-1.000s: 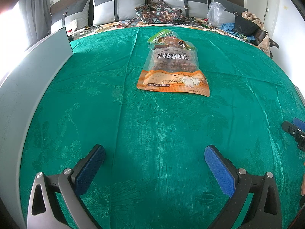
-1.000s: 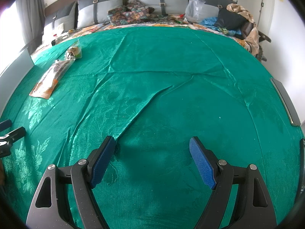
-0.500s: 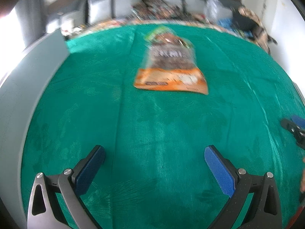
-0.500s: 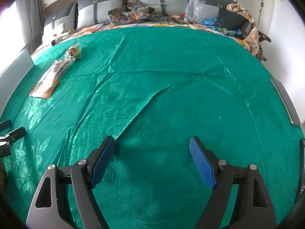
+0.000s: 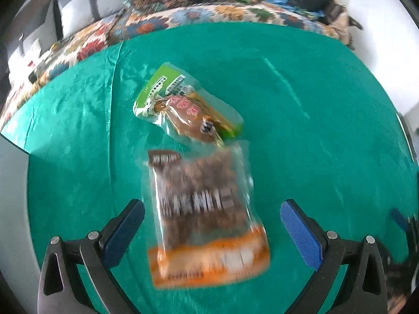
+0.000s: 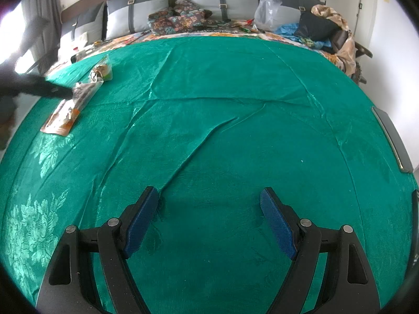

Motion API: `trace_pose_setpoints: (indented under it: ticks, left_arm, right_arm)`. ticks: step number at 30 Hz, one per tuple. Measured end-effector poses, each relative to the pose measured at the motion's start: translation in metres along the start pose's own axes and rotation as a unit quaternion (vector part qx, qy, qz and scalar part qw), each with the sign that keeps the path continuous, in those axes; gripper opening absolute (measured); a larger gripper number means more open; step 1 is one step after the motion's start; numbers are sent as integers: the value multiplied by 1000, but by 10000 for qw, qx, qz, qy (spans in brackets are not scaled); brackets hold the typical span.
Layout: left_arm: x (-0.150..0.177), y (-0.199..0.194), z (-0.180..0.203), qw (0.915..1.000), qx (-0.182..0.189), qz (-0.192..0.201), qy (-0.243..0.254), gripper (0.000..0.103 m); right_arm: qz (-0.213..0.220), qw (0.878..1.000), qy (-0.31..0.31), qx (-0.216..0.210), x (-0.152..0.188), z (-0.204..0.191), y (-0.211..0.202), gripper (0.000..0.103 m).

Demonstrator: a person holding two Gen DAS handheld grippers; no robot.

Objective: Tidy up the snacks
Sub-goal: 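Grasp the walnut kernel bag with the left tool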

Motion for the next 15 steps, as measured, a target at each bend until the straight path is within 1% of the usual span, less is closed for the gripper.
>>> trace_pose_setpoints:
  ticks: [1,4,5,6,8,10,12,13,15]
  left_arm:
    - [-1,5,-2,10000,-63,-24,-52,102]
    - [0,21,-12,9989,-433,-90,-147,102]
    - [2,27,-19,9985,-431,-147,-312,103]
    - [3,26,-22,9982,-484,7,-344,103]
    - [2,28,-27,9972,-576,86,-466,103]
    - [0,26,-29,9971,-587,100,-481,102]
    - [2,18,-30,9961,-611,320,-553,87]
    - [3,13,-30,9953,-654,442,-561,74]
    - [11,3,-32,9951,-656,477,-559,67]
  right_arm:
    - [0,10000,-3,1,0,0,0,83]
    - [1,10000,-1,-2,0,0,0,83]
    - [1,10000,-2,-2,0,0,0,83]
    - [1,10000,-1,-2,0,0,0,83]
    - [2,10000,-1,-3,0,0,0,83]
    - [0,10000,2,-5,1,0,0,83]
    - [2,10000,7,-7,1,0,0,83]
    - [1,10000,10,-7,1,0,0,83]
    - [4,10000,9,-7,1,0,0,83]
Point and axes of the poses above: each gripper's, at about its wrist camera, not at the fingertips, and y roughly the way its jaws point, z to its right, x to its underside, the point moved 1 cm from there along y, roughly the way its jaws point, and after that the axes turned 14 degrees about z, right-handed, at the moved point
